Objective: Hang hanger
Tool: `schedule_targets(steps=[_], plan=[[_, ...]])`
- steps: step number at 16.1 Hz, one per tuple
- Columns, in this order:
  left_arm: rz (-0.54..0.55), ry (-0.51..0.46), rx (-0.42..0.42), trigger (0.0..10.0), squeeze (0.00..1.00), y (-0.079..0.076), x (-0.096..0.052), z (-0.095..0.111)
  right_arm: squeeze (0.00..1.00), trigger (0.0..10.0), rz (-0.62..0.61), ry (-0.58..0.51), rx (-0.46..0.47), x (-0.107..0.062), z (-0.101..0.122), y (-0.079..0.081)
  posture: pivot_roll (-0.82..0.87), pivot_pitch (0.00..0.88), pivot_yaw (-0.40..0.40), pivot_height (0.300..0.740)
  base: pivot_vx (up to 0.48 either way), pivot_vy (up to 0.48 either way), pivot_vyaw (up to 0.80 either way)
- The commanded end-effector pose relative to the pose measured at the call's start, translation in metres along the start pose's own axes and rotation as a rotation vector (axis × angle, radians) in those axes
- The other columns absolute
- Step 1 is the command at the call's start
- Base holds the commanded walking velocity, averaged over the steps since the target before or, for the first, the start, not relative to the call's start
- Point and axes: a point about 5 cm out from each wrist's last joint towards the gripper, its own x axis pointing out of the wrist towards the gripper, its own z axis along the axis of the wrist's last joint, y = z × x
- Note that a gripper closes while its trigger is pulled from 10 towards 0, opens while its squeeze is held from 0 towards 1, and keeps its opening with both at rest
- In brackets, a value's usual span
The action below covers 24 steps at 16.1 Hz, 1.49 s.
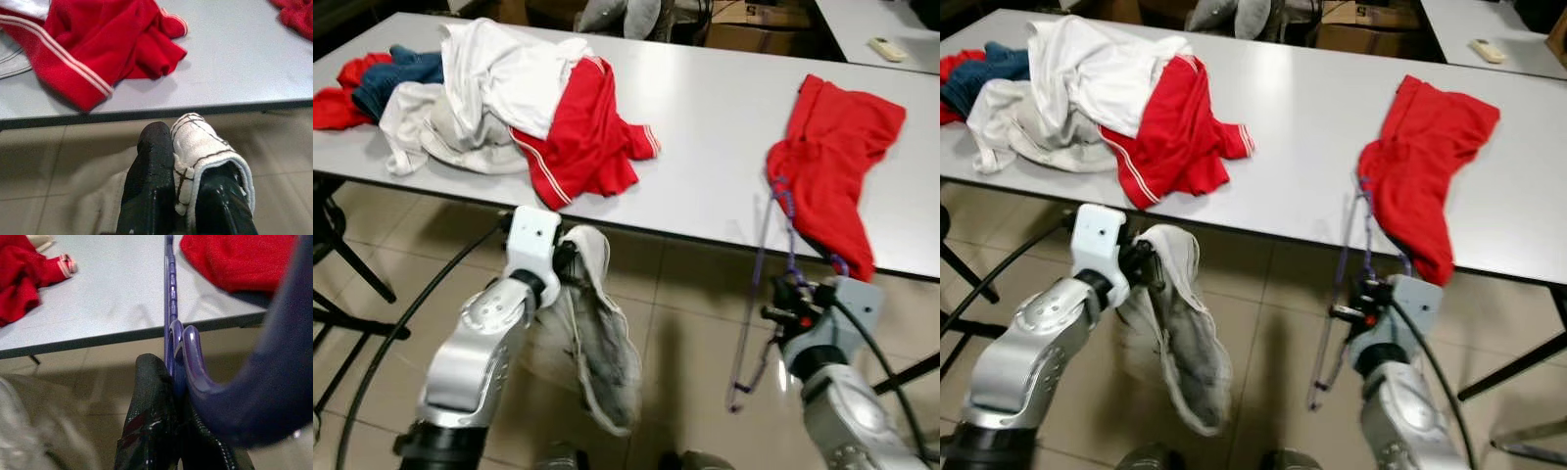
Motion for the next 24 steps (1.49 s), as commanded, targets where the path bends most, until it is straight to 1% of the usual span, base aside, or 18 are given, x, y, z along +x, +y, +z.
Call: schedule_targets(steps=[1,5,7,11,19,20,24], plan=[[-0.013,-0.063,0.010,10.0,0.00,-0.0026,0.0002,0.0137,0.00,10.0,-0.009,-0.022,-0.010,-0.0005,0.0044,-0.0014,-0.06,0.086,0.024,0.740,0.000,-0.266,0.00],[-0.016,-0.064,0.016,10.0,0.00,-0.0011,0.0012,0.0146,0.00,10.0,-0.018,-0.021,-0.011,-0.0013,0.0032,-0.0027,-0.05,0.086,0.029,0.740,0.000,-0.192,0.00],[-0.017,-0.053,-0.019,10.0,0.00,-0.0014,0.0014,0.0135,0.00,10.0,-0.013,-0.024,-0.010,-0.0012,0.0032,-0.0018,-0.05,0.087,0.030,0.740,0.000,0.000,-0.74],[-0.022,-0.042,-0.008,10.0,0.00,-0.0027,0.0012,0.0119,0.00,10.0,-0.014,-0.024,-0.015,-0.0018,0.0026,-0.0023,-0.05,0.090,0.030,0.740,0.000,0.000,-0.80],[-0.015,-0.041,-0.011,10.0,0.00,-0.0021,0.0007,0.0115,0.00,10.0,-0.011,-0.027,-0.029,-0.0016,0.0034,-0.0023,-0.05,0.094,0.025,0.740,0.000,0.000,-0.80],[-0.019,-0.044,-0.007,10.0,0.00,-0.0025,0.0008,0.0117,0.00,10.0,-0.011,-0.028,-0.031,-0.0013,0.0035,-0.0023,-0.05,0.092,0.025,0.740,0.000,0.000,-0.58],[-0.032,-0.052,-0.014,10.0,0.00,-0.0041,0.0020,0.0133,0.00,10.0,-0.014,-0.029,-0.044,-0.0004,0.0038,-0.0028,-0.05,0.091,0.025,0.740,0.000,0.000,0.00]])
